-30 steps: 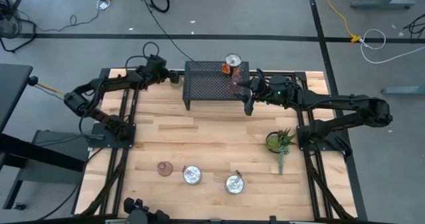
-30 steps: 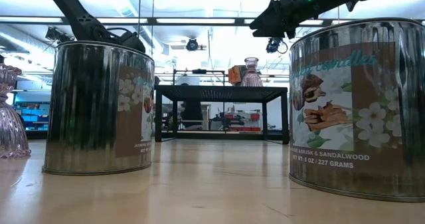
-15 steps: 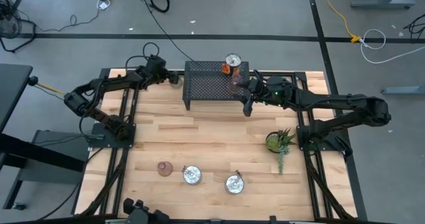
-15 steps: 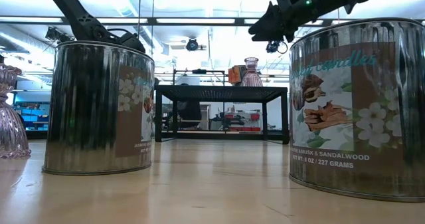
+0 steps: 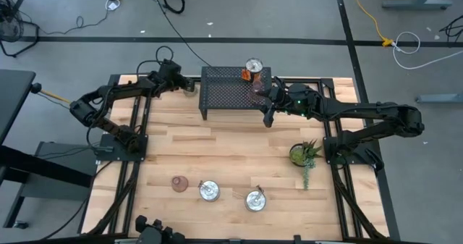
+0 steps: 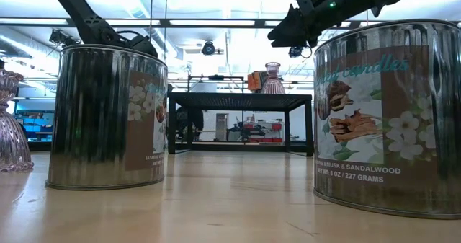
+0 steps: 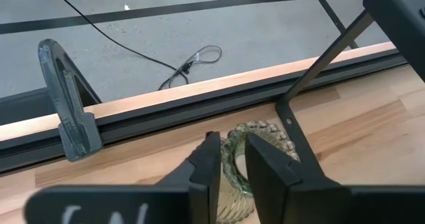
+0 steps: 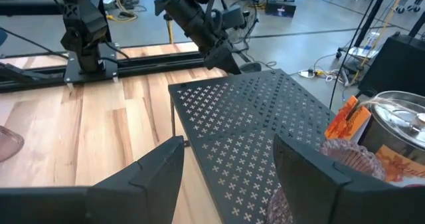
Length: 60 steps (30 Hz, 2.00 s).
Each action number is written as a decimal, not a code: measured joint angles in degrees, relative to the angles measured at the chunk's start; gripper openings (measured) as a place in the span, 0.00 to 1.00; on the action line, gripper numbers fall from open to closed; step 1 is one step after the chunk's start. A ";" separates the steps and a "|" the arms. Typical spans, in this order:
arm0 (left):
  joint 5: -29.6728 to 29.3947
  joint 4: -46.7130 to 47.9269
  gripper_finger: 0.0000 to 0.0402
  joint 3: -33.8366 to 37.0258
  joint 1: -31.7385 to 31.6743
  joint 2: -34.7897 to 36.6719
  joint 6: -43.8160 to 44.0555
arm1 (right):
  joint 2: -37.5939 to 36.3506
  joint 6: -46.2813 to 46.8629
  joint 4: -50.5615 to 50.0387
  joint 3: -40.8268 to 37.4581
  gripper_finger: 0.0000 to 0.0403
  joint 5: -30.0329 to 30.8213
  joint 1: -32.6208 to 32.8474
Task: Pick & Place candle stick holders
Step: Put the green candle holder on the shelf
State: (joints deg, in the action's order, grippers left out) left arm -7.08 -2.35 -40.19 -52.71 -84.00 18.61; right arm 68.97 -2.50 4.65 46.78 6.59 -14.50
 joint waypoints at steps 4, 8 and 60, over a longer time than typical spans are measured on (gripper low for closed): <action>2.31 5.76 0.15 -2.95 -0.28 -0.01 -1.76 | 0.00 0.00 0.04 0.00 0.57 0.02 -0.02; 1.71 11.54 0.07 -5.66 -0.39 -0.01 -2.63 | 0.00 0.00 0.04 0.00 0.57 0.02 0.00; 6.69 13.36 0.57 -7.36 2.72 -0.01 -4.14 | -0.02 0.02 -0.02 -0.01 0.57 -0.02 -0.01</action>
State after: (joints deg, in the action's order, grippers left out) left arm -0.39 11.01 -47.55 -49.99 -84.01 14.47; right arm 68.95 -2.48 4.62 46.77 6.58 -14.52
